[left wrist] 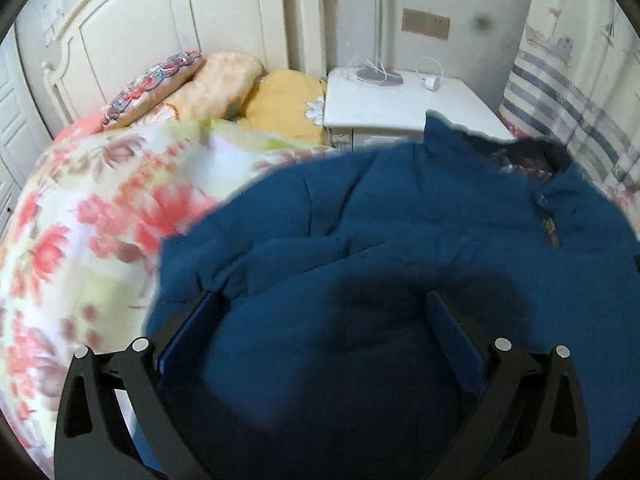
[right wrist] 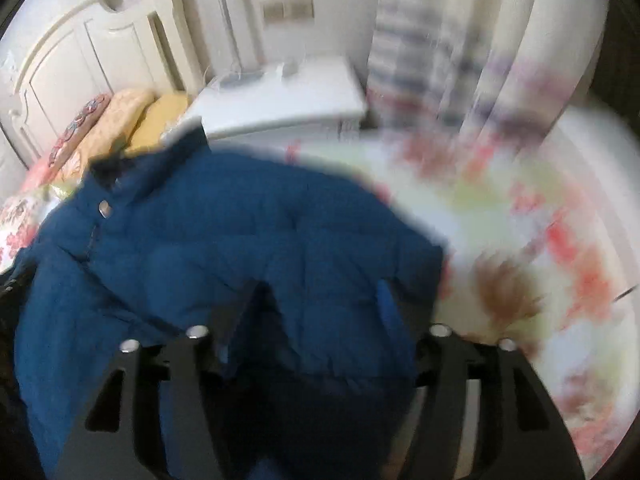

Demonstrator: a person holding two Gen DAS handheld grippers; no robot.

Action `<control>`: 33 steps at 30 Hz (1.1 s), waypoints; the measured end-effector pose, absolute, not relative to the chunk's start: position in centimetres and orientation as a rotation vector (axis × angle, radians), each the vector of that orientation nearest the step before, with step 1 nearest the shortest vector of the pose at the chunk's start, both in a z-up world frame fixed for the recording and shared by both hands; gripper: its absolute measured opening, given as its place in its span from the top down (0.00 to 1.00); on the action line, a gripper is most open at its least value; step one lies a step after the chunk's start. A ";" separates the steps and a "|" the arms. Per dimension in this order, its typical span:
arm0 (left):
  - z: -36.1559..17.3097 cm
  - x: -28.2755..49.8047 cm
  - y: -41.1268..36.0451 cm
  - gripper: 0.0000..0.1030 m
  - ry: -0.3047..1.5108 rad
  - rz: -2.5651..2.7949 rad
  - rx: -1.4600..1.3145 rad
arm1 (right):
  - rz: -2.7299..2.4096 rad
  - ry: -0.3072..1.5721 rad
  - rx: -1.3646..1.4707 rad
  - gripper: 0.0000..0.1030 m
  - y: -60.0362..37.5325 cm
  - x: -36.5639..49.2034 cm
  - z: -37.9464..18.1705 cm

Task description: Fold large clothes

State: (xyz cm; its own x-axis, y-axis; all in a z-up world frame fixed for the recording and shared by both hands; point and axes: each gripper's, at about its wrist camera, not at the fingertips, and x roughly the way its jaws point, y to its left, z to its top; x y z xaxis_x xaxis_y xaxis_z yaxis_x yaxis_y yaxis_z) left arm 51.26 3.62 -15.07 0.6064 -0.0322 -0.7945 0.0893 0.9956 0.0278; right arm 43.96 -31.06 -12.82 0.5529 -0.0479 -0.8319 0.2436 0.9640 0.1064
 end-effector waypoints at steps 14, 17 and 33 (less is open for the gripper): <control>-13.0 39.1 -0.4 0.04 0.792 -0.161 0.268 | -0.009 0.871 -0.136 0.27 -18.3 35.6 -10.8; -14.9 39.1 -0.9 0.04 0.796 -0.146 0.295 | -0.031 0.891 -0.061 0.27 -18.6 35.8 -10.9; -16.1 30.7 0.1 0.04 0.821 -0.179 0.337 | 0.014 0.944 -0.140 0.18 -13.8 28.3 -11.6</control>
